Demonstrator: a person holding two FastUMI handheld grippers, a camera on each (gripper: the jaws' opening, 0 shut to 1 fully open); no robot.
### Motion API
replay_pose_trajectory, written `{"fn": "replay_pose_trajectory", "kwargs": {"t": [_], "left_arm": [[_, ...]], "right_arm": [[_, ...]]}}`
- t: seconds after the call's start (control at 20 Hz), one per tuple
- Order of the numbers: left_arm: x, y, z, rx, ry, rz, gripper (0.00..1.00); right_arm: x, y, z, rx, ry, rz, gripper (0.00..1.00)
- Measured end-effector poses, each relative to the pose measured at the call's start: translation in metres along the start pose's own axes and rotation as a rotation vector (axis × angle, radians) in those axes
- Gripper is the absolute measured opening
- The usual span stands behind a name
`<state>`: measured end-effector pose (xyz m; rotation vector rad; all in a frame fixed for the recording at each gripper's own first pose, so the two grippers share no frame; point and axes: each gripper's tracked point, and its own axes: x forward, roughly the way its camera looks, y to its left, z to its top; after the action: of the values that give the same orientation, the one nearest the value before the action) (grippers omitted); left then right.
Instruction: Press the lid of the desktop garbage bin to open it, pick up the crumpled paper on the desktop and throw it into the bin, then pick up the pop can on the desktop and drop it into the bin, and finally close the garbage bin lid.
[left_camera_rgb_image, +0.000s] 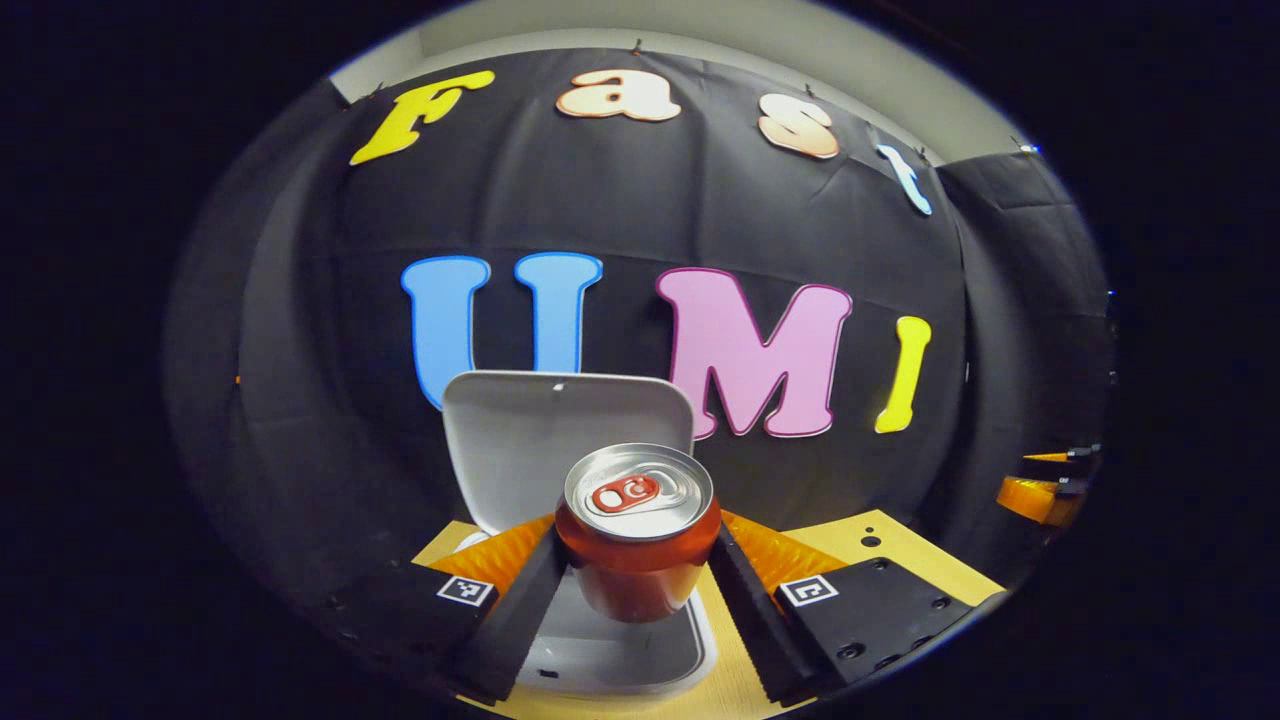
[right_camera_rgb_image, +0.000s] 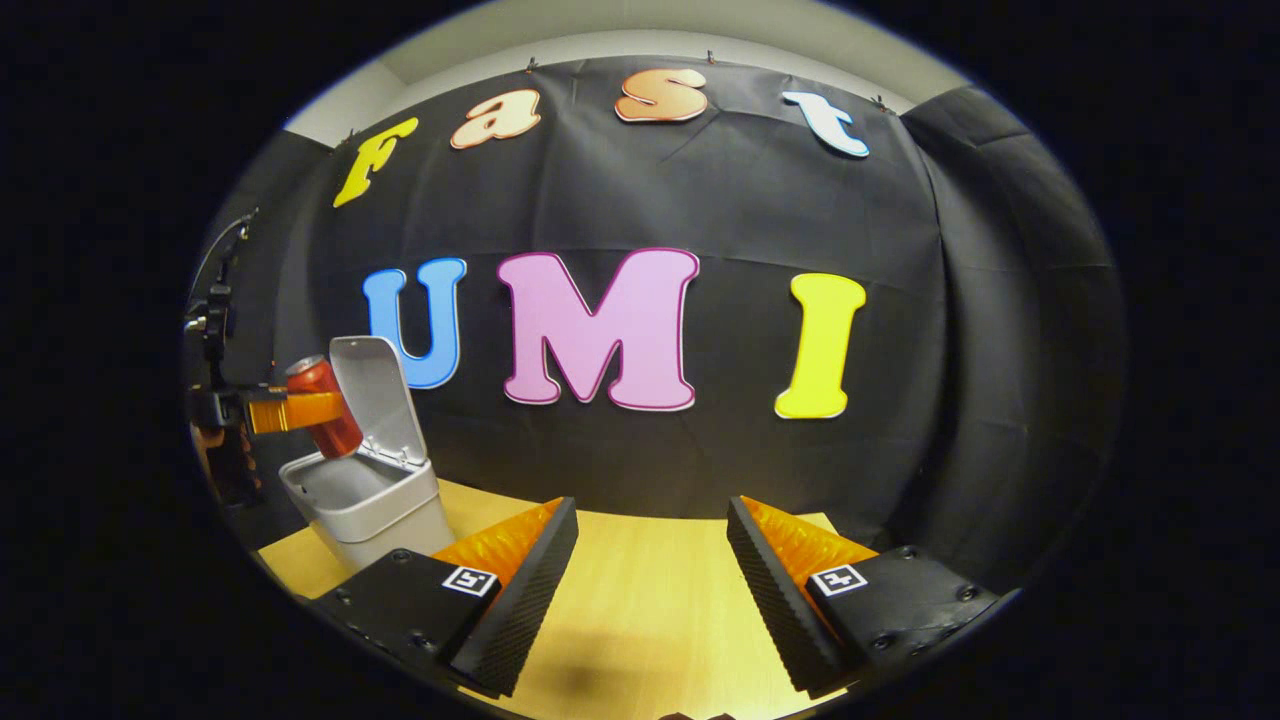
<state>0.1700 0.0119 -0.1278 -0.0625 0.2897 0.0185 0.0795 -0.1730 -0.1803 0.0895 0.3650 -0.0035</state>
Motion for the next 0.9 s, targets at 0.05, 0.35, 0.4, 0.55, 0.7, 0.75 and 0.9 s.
{"fn": "replay_pose_trajectory", "kwargs": {"t": [0.05, 0.35, 0.4, 0.55, 0.7, 0.75, 0.9], "left_arm": [[0.001, 0.009, -0.006, -0.016, 0.015, 0.019, 0.88], [0.013, 0.03, -0.029, -0.004, 0.089, 0.043, 0.88], [0.015, 0.031, -0.031, -0.003, 0.094, 0.041, 0.88], [0.02, 0.032, -0.038, -0.007, 0.11, 0.029, 0.9], [0.023, 0.036, -0.041, -0.007, 0.121, 0.033, 0.9], [0.024, 0.037, -0.042, -0.008, 0.122, 0.031, 0.9], [0.022, 0.041, -0.035, -0.006, 0.106, 0.051, 0.92]], "right_arm": [[-0.002, 0.001, 0.003, 0.0, -0.005, -0.002, 0.97], [-0.014, -0.005, -0.002, 0.003, 0.011, -0.033, 0.97], [-0.017, -0.009, -0.001, 0.011, 0.009, -0.047, 0.97], [-0.021, -0.011, -0.005, 0.02, 0.015, -0.077, 0.97], [-0.025, -0.009, -0.009, 0.02, 0.027, -0.09, 0.97], [-0.026, -0.007, -0.012, 0.021, 0.035, -0.086, 0.97], [-0.026, 0.001, -0.013, 0.015, 0.049, -0.071, 0.97]]}}
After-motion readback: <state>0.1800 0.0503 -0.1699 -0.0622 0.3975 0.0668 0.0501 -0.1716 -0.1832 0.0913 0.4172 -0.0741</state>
